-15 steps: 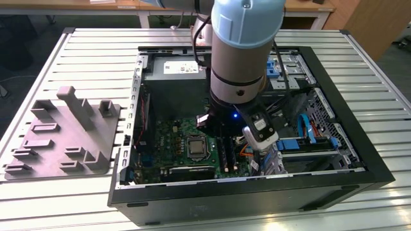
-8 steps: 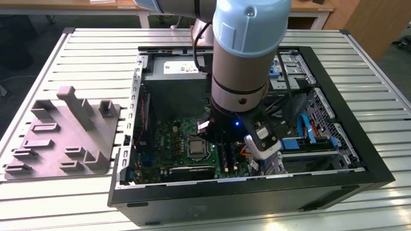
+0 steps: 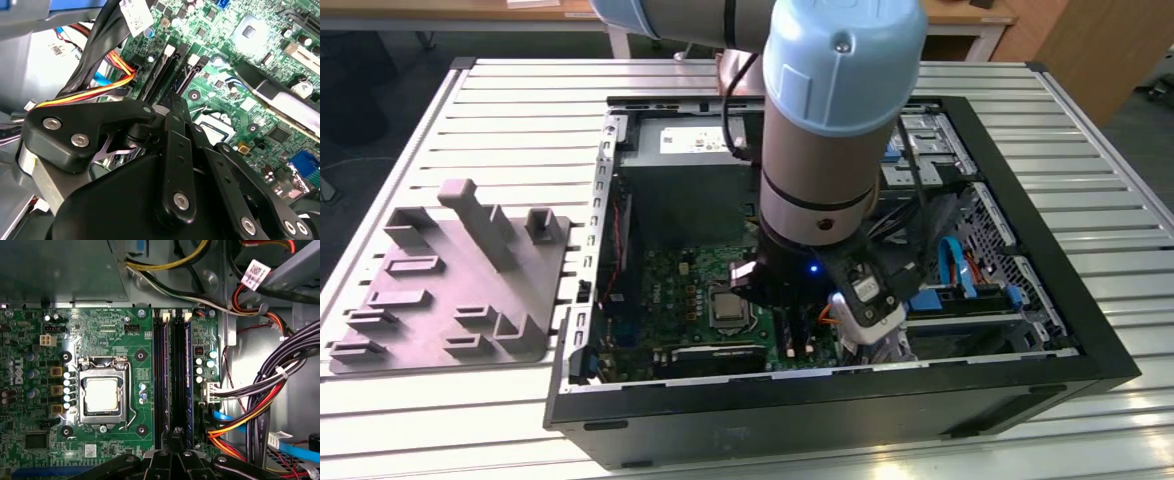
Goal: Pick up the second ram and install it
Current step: 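Press down the second ram until it locks into place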
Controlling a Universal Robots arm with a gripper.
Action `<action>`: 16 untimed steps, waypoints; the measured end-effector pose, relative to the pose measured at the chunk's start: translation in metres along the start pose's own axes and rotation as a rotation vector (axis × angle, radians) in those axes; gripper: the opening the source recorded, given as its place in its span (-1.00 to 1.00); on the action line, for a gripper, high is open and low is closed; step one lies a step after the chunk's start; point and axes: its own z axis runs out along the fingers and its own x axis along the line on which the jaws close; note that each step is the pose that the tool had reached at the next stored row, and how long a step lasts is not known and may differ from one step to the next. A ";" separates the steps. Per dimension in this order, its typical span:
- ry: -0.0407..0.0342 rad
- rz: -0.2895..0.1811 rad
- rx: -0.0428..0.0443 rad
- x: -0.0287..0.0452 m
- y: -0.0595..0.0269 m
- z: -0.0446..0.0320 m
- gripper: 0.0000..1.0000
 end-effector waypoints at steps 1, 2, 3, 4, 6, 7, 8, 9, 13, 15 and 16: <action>0.0000 0.000 0.0001 0.0000 -0.0001 0.0007 -0.80; 0.0001 0.000 0.0003 0.0000 -0.0002 0.0007 -0.80; 0.0001 0.000 0.0004 0.0000 -0.0002 0.0007 -0.80; 0.0001 0.000 0.0005 0.0000 -0.0002 0.0007 -0.80; 0.0001 0.000 0.0003 0.0000 -0.0002 0.0010 -0.80; 0.0000 0.000 0.0001 0.0000 -0.0003 0.0013 -0.80; 0.0000 0.000 0.0002 0.0000 -0.0008 0.0016 -0.80; 0.0001 0.000 0.0002 0.0000 -0.0014 0.0019 -0.80; 0.0000 0.000 0.0001 0.0001 -0.0025 0.0041 -0.80; 0.0001 0.000 0.0003 0.0001 -0.0027 0.0056 -0.80; 0.0001 0.000 0.0005 0.0002 -0.0028 0.0056 -0.80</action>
